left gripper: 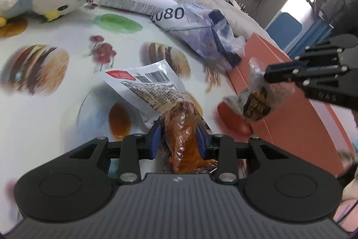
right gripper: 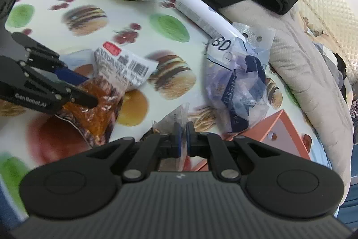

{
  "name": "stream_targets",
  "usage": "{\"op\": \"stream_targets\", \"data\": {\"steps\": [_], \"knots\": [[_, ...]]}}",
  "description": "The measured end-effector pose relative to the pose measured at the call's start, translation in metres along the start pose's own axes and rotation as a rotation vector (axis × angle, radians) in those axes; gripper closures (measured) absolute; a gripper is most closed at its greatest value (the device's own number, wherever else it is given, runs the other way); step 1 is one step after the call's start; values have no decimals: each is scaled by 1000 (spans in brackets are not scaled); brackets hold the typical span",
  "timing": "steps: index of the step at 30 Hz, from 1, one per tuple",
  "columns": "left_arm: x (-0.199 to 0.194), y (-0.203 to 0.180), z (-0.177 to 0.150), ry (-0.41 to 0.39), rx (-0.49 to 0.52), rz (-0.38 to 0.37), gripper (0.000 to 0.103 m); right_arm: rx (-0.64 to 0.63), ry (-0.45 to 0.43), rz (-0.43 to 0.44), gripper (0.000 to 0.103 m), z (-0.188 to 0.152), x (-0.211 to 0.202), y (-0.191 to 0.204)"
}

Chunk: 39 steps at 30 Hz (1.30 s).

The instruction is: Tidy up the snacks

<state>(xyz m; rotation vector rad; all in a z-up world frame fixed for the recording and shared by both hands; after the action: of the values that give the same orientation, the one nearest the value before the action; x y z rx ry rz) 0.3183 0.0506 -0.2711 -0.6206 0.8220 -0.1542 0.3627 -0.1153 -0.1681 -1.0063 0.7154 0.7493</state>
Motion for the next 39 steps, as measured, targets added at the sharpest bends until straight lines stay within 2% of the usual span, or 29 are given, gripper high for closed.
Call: {"op": "stream_targets", "data": {"steps": [11, 13, 18, 21, 22, 23, 24, 26, 32, 34, 35, 36, 39], "knots": [[-88, 26, -47, 40, -25, -6, 65, 105, -63, 43, 96, -3, -62, 71], [-102, 31, -56, 56, -12, -2, 65, 149, -80, 63, 100, -4, -70, 87], [-124, 45, -77, 99, 0, 10, 65, 204, -125, 33, 100, -5, -84, 122], [-133, 54, -81, 96, -35, 9, 63, 284, -133, 13, 100, -11, -84, 134], [-134, 56, -81, 101, -38, 6, 61, 308, -138, 3, 100, -14, -84, 136], [-137, 57, -81, 95, -43, 5, 52, 338, -140, -5, 100, -17, -84, 138], [-139, 58, -80, 82, -51, 7, 32, 370, -139, -18, 100, -20, -83, 139], [-141, 59, -76, 49, -81, 17, 11, 458, -146, -54, 99, -27, -83, 138], [-139, 63, -68, 26, -234, -28, 11, 661, -195, -133, 95, -39, -83, 143], [-140, 63, -69, 11, -269, -36, 11, 717, -181, -156, 83, -43, -76, 142], [-140, 63, -69, 8, -283, -45, 11, 748, -172, -150, 70, -45, -70, 141], [-139, 62, -71, 13, -298, -62, 11, 774, -169, -144, 65, -47, -66, 140], [-135, 62, -75, 22, -311, -54, 11, 802, -163, -143, 65, -47, -53, 141]]}}
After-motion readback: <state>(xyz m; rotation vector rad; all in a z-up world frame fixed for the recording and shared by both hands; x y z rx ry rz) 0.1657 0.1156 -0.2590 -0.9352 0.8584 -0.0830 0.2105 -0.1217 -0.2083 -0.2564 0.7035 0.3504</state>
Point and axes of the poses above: each gripper's, at about its wrist camera, not at the fingertips, and x roughly the way its jaws point, y to its left, z to its top, the point moved 4 cm from there along x, roughly the way its jaws point, and after that the axes turned 14 degrees about -x, right-handed, at the moved point
